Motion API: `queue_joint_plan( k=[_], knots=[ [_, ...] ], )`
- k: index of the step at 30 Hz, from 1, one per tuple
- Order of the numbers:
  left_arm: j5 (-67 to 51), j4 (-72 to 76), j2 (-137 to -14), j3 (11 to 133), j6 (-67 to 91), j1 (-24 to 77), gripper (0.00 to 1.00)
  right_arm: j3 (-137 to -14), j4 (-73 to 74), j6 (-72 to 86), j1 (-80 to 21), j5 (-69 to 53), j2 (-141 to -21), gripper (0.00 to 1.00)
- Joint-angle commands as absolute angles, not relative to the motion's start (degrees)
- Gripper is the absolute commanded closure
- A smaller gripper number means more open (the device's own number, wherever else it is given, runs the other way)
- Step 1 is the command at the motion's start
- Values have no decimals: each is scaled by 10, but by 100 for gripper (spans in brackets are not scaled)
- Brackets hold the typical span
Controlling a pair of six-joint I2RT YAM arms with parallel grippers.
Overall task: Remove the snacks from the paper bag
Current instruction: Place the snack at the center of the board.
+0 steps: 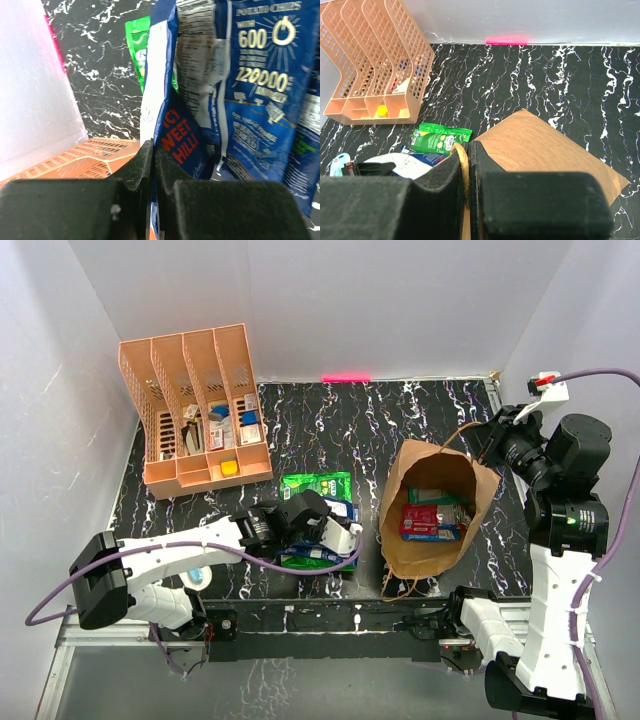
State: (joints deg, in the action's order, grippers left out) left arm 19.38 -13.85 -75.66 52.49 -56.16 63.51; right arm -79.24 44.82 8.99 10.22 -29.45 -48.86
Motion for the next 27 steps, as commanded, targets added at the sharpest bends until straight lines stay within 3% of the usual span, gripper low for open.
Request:
queue_joint_plan(
  k=[1,9,24,27],
  knots=[
    [138,-211,-762,549,-546,638,100,-806,405,83,100,-288,-486,92],
    [47,-280,-781,567,-477,639,100,-804,405,82,100,-288,-484,92],
    [27,-332,-823,572,-399,644,100,-806,404,81,100,-289,-486,92],
    [34,-333,-816,588,-371,644,83,-808,404,81,100,-292,-487,92]
  ],
)
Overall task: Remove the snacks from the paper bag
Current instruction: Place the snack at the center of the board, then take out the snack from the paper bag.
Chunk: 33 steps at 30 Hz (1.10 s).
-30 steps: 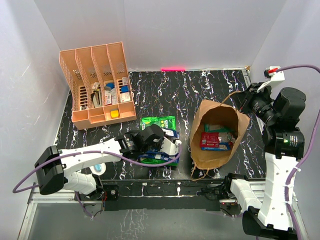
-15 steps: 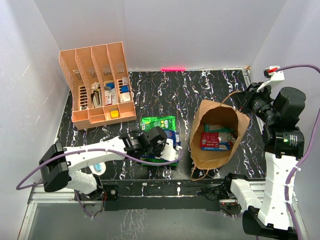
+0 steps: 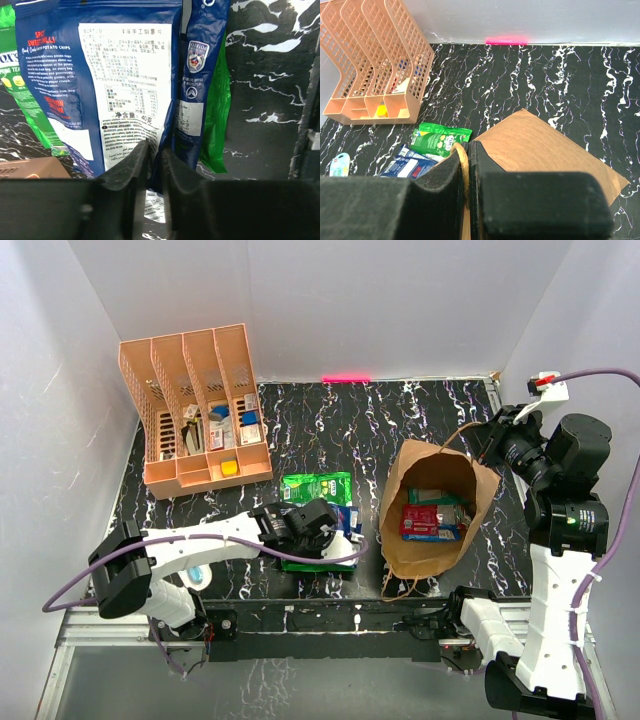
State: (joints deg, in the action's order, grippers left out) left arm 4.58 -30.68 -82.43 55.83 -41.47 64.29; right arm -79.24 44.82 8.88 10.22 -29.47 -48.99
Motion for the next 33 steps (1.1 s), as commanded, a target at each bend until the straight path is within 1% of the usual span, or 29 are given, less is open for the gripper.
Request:
queue_joint_plan(
  k=[1,4,5,8,10,14,17,20,22,26,27,29,31,33],
  knots=[
    [38,-332,-812,597,-362,644,76,-808,403,81,99,-292,-488,92],
    [50,-332,-793,634,-347,644,62,-809,403,81,99,-291,-487,92],
    [61,-325,-787,641,-344,644,59,-809,403,80,99,-291,-488,92],
    [53,-324,-750,681,-330,644,53,-807,403,80,98,-290,-487,92],
    [13,-327,-729,710,-318,644,50,-806,403,80,98,-289,-486,92],
    [-78,-335,-702,749,-272,645,50,-805,404,80,99,-291,-485,92],
    [-71,-350,-686,745,-256,645,51,-809,407,80,99,-289,-484,92],
    [-78,-322,-663,727,-252,645,50,-808,405,81,99,-293,-485,92],
    [-100,-291,-660,733,-224,646,50,-805,404,84,99,-297,-485,92],
    [-143,-118,-666,708,-122,666,50,-801,404,84,98,-298,-483,92],
    [-141,-75,-672,696,-108,684,50,-802,405,84,98,-300,-483,92],
    [-83,-11,-698,685,-122,738,50,-805,405,85,98,-310,-483,92],
    [-9,13,-747,697,-177,793,50,-805,403,87,99,-326,-483,92],
    [31,21,-810,723,-213,818,52,-805,402,91,98,-334,-483,92]
  ],
)
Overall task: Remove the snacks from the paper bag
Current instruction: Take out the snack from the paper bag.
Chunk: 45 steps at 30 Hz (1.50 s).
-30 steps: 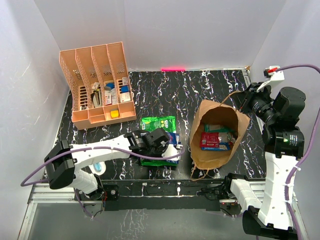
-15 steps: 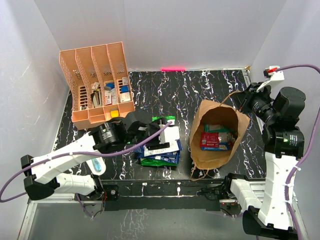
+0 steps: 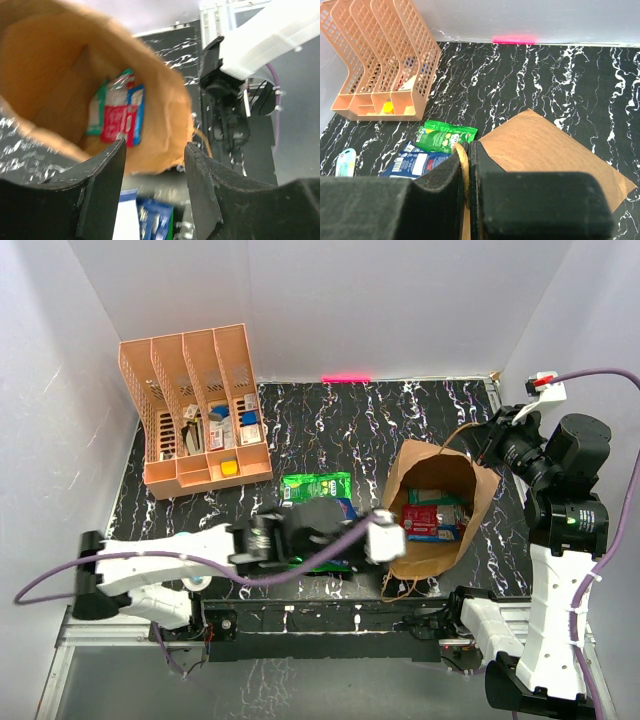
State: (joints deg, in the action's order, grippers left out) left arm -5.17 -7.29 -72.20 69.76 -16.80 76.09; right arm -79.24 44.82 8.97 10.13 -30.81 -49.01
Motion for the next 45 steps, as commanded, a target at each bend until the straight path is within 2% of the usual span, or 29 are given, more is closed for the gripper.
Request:
queue_joint_plan(
  k=[1,3,5,8,11,14,17,25,30,35,41,45],
  knots=[
    [50,33,-847,732,-230,823,53,-806,402,93,98,-334,-483,92],
    [74,61,-893,744,-252,829,56,-810,403,96,99,-333,-485,92],
    [85,95,-928,746,-269,830,66,-817,404,97,99,-335,-487,92],
    [100,110,-985,769,-287,829,75,-826,406,99,99,-335,-489,92],
    [115,121,-1030,794,-286,825,77,-830,408,100,98,-335,-491,92],
    [139,100,-1076,835,-268,818,83,-827,407,101,98,-337,-491,92],
    [146,127,-1085,825,-244,812,85,-826,407,103,99,-336,-492,92],
    [60,161,-1060,792,-135,772,87,-823,408,102,98,-332,-490,92],
    [36,161,-1067,791,-59,726,87,-825,409,100,98,-329,-489,92],
    [5,78,-1126,858,-64,715,81,-826,410,99,98,-328,-489,92],
    [53,41,-1170,901,-41,712,73,-828,411,98,98,-327,-489,92],
    [72,31,-1202,929,-6,713,56,-826,410,102,99,-332,-492,92]
  ],
)
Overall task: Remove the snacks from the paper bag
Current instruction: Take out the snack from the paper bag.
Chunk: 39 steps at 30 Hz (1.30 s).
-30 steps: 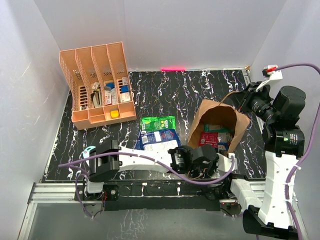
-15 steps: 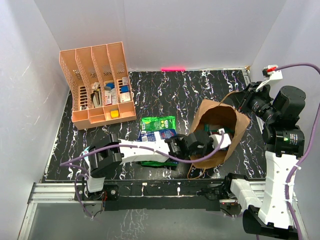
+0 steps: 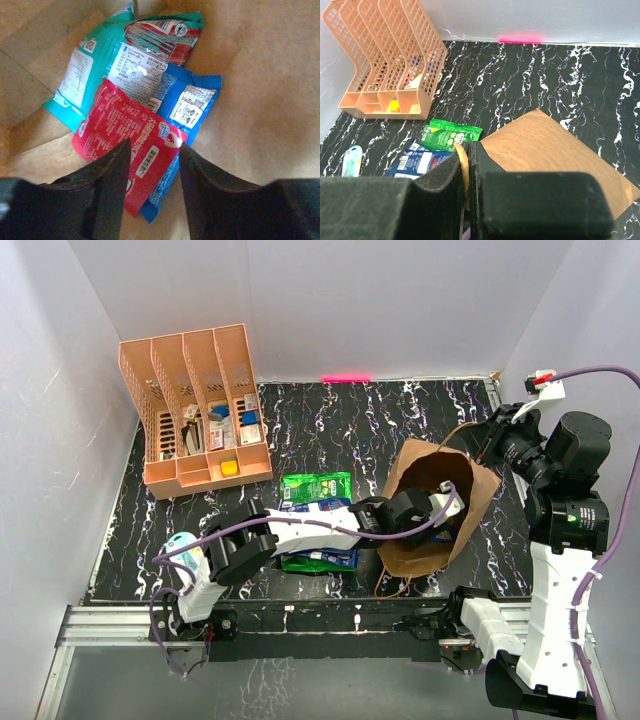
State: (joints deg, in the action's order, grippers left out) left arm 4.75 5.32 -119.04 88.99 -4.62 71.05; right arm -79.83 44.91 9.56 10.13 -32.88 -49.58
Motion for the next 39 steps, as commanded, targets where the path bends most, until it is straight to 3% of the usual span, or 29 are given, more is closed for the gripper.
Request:
queue_joint_plan(
  k=[1,7,9,12,14,15,19,22,25,29,33,37,39],
  knots=[
    [80,31,-1207,931,-4,713,54,-826,410,102,98,-333,-492,92],
    [93,31,-1233,945,-14,713,43,-833,414,99,99,-327,-494,92],
    [115,23,-1247,956,-18,712,27,-833,413,99,98,-328,-495,92],
    [137,21,-1263,966,-35,706,21,-834,413,99,99,-329,-496,92],
    [147,15,-1273,979,-35,697,2,-836,414,98,99,-328,-497,92],
    [150,10,-1279,988,-35,693,2,-836,414,98,99,-328,-497,92],
    [134,11,-1284,997,-45,683,13,-841,416,97,98,-328,-500,92],
    [122,6,-1280,996,-50,683,35,-842,417,95,99,-324,-500,92],
    [121,12,-1267,983,-51,682,49,-839,417,94,98,-323,-500,92],
    [113,12,-1244,972,-48,683,60,-830,412,96,99,-325,-499,92],
    [108,6,-1219,967,-41,683,63,-827,410,97,98,-327,-498,92],
    [96,-5,-1192,957,-39,684,44,-826,411,96,99,-324,-497,92],
    [88,-6,-1178,947,-41,684,39,-824,410,96,98,-323,-497,92]
  ],
)
